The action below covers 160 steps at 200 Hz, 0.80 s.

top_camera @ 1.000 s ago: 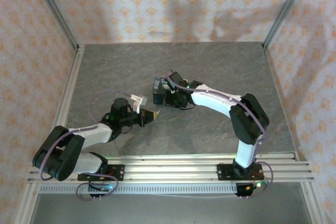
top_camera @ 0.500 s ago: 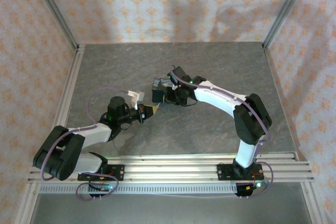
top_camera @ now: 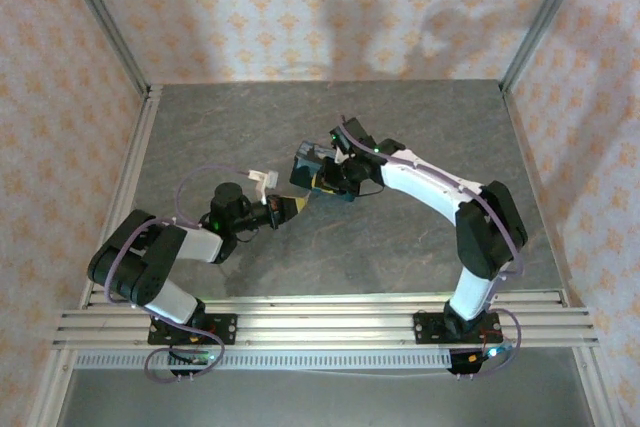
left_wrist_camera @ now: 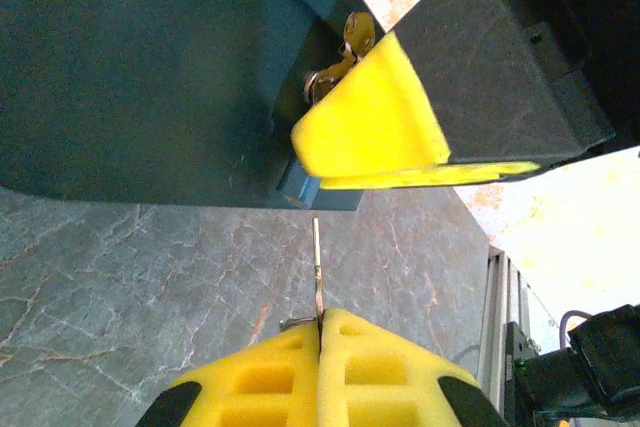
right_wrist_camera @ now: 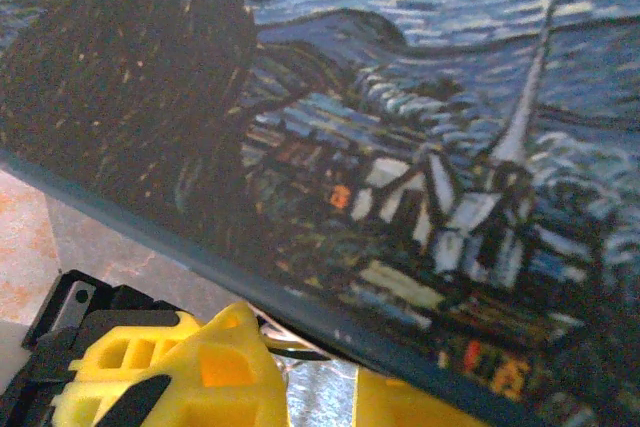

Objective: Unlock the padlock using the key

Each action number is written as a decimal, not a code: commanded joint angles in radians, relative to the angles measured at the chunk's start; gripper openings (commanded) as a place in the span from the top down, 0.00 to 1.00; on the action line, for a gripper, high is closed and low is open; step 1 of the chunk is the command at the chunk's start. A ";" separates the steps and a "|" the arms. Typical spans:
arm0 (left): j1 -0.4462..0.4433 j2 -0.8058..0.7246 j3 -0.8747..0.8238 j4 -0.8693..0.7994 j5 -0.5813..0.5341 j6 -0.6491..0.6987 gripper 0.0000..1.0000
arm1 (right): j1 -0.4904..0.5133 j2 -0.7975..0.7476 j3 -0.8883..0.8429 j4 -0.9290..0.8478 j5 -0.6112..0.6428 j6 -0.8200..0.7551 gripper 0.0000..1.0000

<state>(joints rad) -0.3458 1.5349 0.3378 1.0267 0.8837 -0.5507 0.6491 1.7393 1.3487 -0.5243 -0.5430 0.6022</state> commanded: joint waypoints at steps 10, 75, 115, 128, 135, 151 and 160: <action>0.004 -0.009 0.031 0.016 0.024 0.066 1.00 | -0.019 -0.057 0.024 0.025 -0.062 0.017 1.00; -0.005 -0.036 0.027 -0.016 0.000 0.151 1.00 | -0.031 -0.048 0.036 0.024 -0.120 0.027 1.00; -0.007 -0.061 0.032 -0.094 0.001 0.202 1.00 | -0.033 -0.041 0.048 0.014 -0.135 0.029 1.00; -0.006 -0.053 0.035 -0.088 0.003 0.200 1.00 | -0.034 -0.041 0.050 0.012 -0.138 0.028 1.00; -0.007 -0.048 0.036 -0.082 0.004 0.197 1.00 | -0.035 -0.042 0.050 0.012 -0.139 0.030 1.00; -0.007 -0.033 0.039 -0.064 0.006 0.189 1.00 | -0.035 -0.045 0.048 0.012 -0.141 0.030 1.00; -0.007 -0.024 0.040 -0.064 0.008 0.185 1.00 | -0.037 -0.045 0.046 0.013 -0.145 0.032 1.00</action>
<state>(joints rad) -0.3470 1.4910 0.3550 0.9470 0.8833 -0.3901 0.6205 1.7321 1.3529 -0.5259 -0.6636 0.6285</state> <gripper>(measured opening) 0.048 0.157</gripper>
